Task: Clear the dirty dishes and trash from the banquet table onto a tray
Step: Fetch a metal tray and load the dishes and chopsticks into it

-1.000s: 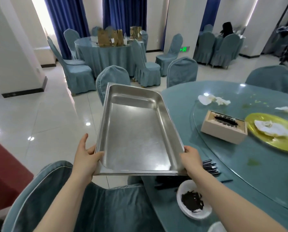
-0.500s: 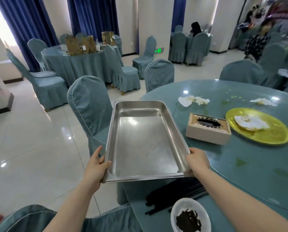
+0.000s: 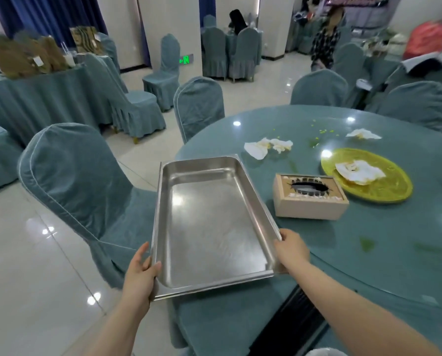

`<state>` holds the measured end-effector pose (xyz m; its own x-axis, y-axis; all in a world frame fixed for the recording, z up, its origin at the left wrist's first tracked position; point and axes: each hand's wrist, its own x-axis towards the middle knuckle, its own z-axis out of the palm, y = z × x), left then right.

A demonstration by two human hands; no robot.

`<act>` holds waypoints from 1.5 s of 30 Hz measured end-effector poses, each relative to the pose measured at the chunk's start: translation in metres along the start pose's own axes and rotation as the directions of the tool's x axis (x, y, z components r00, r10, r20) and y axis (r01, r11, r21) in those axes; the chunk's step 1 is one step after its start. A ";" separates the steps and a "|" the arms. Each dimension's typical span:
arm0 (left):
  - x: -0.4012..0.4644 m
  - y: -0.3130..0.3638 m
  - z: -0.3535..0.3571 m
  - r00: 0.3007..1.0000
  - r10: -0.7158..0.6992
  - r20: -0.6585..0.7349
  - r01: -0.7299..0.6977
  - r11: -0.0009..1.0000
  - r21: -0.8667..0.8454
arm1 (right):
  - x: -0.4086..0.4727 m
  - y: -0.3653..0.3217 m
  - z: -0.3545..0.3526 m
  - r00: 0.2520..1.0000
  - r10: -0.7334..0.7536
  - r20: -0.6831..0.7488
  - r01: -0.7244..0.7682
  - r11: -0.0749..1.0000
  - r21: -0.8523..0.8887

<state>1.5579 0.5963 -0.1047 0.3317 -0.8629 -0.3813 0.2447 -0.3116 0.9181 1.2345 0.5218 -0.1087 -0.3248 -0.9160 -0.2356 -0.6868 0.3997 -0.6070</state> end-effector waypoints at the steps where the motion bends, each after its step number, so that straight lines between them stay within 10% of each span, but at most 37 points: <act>1: 0.009 0.001 0.004 1.000 0.010 0.000 -0.010 1.000 0.002 | 0.006 -0.002 0.001 1.000 0.017 -0.018 -0.017 1.000 0.025; 13: 0.050 -0.011 0.016 0.987 -0.136 -0.090 0.142 0.988 0.059 | 0.027 0.043 0.007 0.962 0.202 0.183 -0.263 0.862 0.434; 18: 0.030 -0.017 0.026 0.985 0.017 -0.171 0.019 0.978 0.209 | 0.003 0.086 -0.018 0.962 -0.091 0.257 0.114 0.990 -0.078; 23: -0.017 -0.020 0.028 0.965 0.234 -0.120 -0.174 0.910 0.376 | -0.021 0.130 -0.035 0.775 -0.127 0.619 0.589 0.501 -0.634; 33: -0.086 -0.045 0.030 0.972 0.224 -0.076 -0.181 0.912 0.368 | -0.036 0.150 -0.041 0.686 -0.277 0.672 0.727 0.266 -0.633; 45: -0.126 -0.067 0.047 0.990 0.135 0.052 -0.143 0.875 0.463 | -0.037 0.163 -0.037 0.683 -0.371 0.630 0.729 0.402 -0.554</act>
<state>1.4571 0.7069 -0.1132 0.3142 -0.9164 -0.2480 -0.2548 -0.3330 0.9078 1.1102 0.6220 -0.1706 0.4421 -0.7959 -0.4137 -0.8732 -0.4874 0.0045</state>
